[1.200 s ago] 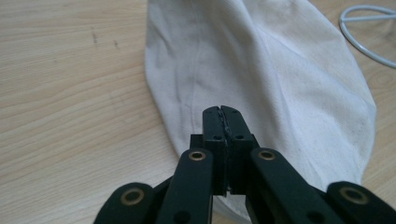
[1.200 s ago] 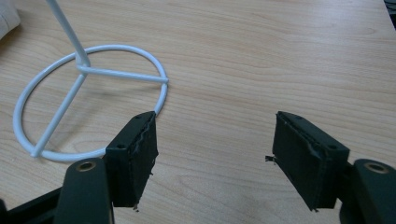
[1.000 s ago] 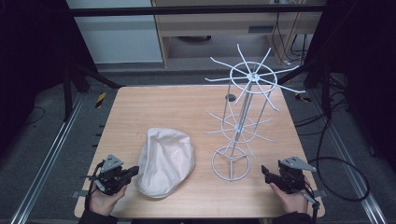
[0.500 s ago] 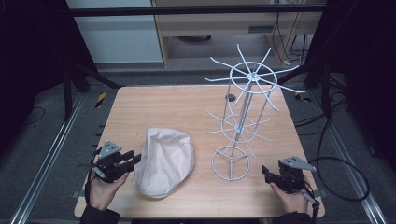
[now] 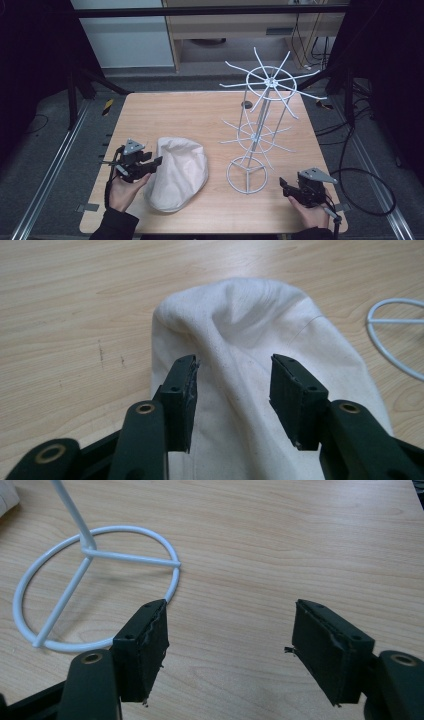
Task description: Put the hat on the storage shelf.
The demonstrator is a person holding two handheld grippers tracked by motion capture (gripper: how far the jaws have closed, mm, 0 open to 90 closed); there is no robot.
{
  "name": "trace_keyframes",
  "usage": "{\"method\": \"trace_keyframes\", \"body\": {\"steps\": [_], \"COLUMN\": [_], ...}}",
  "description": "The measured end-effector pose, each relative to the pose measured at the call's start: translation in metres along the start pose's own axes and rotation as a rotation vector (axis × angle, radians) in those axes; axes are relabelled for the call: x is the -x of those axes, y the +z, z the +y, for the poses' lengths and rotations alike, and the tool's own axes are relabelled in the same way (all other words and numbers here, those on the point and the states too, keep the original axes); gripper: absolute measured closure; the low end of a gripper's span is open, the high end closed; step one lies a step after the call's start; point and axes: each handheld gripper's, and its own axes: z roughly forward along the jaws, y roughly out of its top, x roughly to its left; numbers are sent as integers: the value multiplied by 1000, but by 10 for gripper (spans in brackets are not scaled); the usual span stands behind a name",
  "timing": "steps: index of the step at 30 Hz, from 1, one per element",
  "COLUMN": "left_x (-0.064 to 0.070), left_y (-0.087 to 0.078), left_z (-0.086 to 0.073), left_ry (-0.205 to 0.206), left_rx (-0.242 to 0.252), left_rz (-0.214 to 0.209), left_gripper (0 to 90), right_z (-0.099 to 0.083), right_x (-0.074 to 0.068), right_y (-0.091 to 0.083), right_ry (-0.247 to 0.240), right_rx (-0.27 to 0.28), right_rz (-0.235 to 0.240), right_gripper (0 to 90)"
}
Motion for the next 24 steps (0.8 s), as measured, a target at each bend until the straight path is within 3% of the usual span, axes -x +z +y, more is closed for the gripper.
{"method": "trace_keyframes", "body": {"steps": [13,18,24], "left_x": [4,8,8], "left_y": [24,34,38], "left_z": [-4,-5,-7], "left_ry": [-7,-1,-9], "left_rx": [-69,-98,-113], "left_rz": [6,3,0], "left_gripper": [539,591,720], "right_z": [0,0,0], "right_x": [0,-1,0], "right_y": [1,2,2], "right_ry": [-2,-4,-7], "right_rx": [-6,-8,-6], "right_rz": [11,15,19], "right_gripper": [316,320,321]}}
